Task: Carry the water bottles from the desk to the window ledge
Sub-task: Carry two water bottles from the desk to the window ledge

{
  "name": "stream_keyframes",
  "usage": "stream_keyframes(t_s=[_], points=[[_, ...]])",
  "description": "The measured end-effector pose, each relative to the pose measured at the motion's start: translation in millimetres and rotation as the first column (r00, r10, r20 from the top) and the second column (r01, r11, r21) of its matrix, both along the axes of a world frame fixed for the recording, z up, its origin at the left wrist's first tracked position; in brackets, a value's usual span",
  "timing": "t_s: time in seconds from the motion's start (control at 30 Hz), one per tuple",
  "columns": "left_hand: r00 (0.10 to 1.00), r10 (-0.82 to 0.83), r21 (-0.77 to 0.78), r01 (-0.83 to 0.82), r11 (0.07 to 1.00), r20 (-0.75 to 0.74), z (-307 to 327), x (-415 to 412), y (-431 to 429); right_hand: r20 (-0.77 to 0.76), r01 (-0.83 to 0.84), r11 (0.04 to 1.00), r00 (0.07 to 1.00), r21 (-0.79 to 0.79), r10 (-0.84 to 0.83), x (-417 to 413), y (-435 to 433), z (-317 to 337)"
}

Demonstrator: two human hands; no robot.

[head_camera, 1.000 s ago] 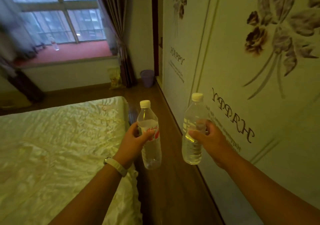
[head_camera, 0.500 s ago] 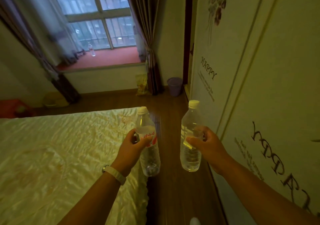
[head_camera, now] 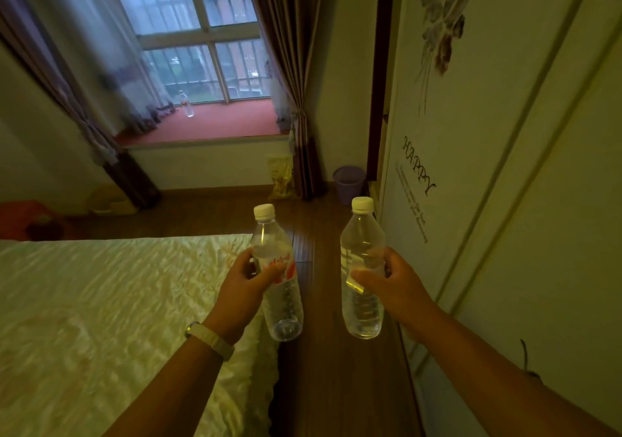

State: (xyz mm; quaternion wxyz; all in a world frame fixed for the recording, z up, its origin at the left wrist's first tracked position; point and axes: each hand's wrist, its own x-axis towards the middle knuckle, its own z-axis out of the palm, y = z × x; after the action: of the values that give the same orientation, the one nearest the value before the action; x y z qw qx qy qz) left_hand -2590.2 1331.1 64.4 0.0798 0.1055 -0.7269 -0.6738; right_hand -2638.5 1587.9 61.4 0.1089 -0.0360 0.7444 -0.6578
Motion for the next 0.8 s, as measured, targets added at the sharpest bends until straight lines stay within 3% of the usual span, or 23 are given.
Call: stream_keyframes(t_s=[0.37, 0.8], points=[[0.998, 0.038, 0.045, -0.040, 0.998, 0.040, -42.9, -154.9, -68.6, -0.003, -0.011, 0.998, 1.000, 0.060, 0.011, -154.6, -59.5, -24.6], [0.998, -0.065, 0.084, 0.066, 0.994, -0.014, -27.2, -360.9, -163.6, -0.054, 0.072, 0.994, 0.996, 0.082, -0.068, -357.0, -145.1, 3.3]])
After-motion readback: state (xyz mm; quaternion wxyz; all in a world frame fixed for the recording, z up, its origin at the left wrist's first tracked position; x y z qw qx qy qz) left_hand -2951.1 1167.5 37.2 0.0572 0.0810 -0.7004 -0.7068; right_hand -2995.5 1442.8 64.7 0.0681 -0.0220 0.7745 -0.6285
